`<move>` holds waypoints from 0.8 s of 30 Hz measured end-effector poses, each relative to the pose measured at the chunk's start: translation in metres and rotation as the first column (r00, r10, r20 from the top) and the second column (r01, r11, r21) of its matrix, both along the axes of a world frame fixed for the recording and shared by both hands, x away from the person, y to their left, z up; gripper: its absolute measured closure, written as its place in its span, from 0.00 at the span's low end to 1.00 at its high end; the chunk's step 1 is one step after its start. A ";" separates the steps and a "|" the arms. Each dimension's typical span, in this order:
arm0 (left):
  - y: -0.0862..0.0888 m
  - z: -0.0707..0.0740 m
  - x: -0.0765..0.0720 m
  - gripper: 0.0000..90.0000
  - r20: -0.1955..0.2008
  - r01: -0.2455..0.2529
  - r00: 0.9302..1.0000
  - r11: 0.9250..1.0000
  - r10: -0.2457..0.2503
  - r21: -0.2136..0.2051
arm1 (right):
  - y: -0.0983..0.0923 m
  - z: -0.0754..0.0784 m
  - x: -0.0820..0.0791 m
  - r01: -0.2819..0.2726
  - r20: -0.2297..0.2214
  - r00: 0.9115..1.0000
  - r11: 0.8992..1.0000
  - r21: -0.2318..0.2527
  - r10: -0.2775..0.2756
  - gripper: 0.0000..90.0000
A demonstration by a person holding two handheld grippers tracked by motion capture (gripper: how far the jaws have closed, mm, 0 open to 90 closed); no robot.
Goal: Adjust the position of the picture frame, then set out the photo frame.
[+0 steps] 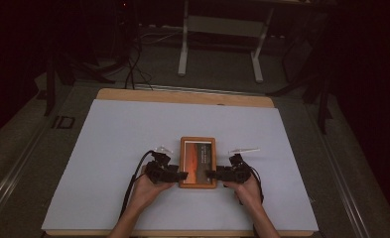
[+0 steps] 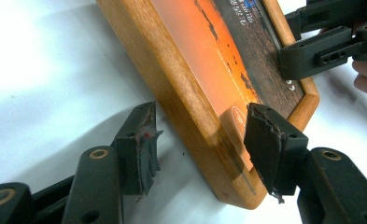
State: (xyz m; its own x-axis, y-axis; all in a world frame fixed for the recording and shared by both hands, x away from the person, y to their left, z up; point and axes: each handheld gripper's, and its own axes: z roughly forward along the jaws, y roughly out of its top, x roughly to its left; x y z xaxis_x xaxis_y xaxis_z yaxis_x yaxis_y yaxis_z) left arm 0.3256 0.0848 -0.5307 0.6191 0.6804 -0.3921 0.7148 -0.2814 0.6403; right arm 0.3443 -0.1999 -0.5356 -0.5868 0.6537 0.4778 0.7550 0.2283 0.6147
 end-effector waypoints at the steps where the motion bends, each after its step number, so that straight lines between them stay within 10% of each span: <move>1: 0.001 0.001 0.000 0.49 0.002 -0.004 1.000 1.000 0.004 0.005 | 0.000 0.000 0.000 0.000 0.000 1.000 1.000 0.000 0.000 0.48; 12: 0.015 0.015 -0.005 0.49 0.091 -0.057 0.994 0.998 0.056 0.011 | -0.009 0.010 -0.001 0.038 0.070 0.997 0.999 -0.035 -0.035 0.47; 24: 0.015 0.028 -0.016 0.50 0.185 -0.079 0.981 0.995 0.066 0.063 | 0.005 0.036 -0.004 0.035 0.256 0.967 0.981 -0.189 0.015 0.60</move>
